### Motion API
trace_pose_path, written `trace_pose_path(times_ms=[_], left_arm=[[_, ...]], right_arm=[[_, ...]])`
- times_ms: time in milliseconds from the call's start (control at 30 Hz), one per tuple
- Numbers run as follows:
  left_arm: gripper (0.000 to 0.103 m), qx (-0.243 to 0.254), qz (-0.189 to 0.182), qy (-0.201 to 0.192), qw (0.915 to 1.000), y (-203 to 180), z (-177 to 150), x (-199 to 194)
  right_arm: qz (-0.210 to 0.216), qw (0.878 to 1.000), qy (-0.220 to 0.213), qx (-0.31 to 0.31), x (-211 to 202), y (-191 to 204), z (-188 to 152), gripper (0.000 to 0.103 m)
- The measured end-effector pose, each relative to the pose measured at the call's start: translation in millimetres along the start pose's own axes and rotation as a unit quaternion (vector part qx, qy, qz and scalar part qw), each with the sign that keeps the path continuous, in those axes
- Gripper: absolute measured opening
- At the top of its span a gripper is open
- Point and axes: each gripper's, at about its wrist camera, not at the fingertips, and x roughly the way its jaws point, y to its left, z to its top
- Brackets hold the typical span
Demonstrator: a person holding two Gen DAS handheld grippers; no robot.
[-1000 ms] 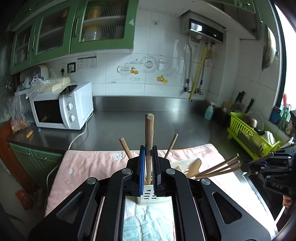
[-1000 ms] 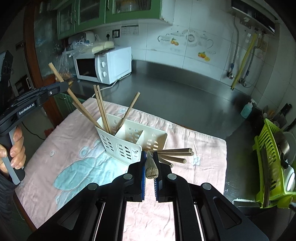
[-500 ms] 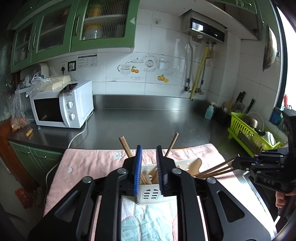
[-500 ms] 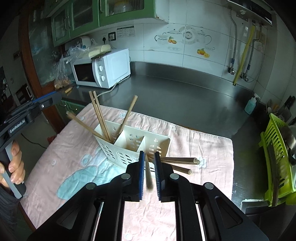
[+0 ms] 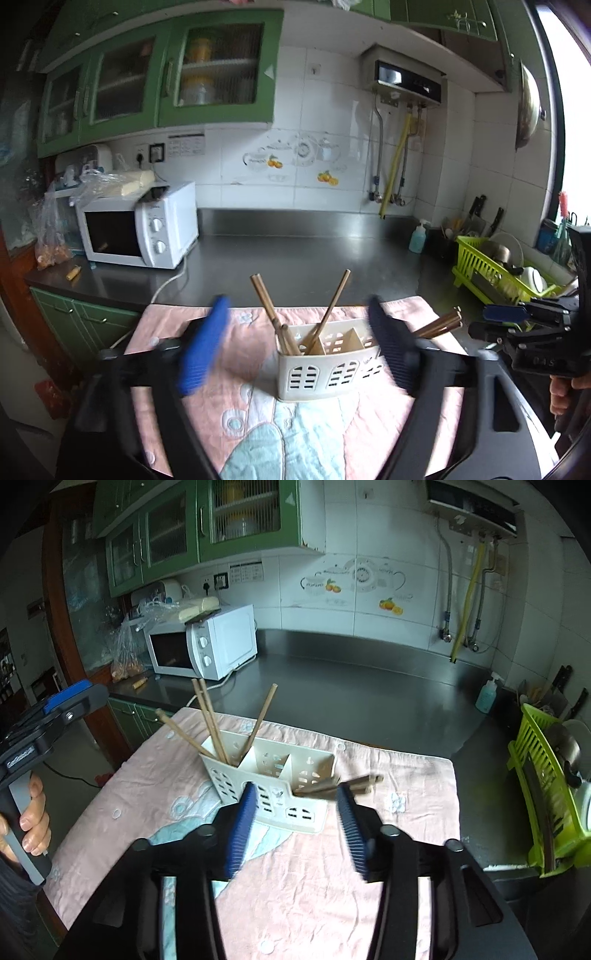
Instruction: Organize utensils
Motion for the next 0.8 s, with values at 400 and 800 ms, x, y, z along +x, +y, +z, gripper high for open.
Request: trace_pose_path(times_ms=[400,800], left_arm=[[0.098,0.018,0.038,0.009,0.9991,-5,-71,-63],[0.098,-0.017,0.047,0.052,0.9974,3,-142,-98]], right_arm=[[0.003,0.996,-0.078,0.036,-51,38,-86,0.085],[-0.022,0.992,-0.072,0.104,-63,52,-177,0.095]])
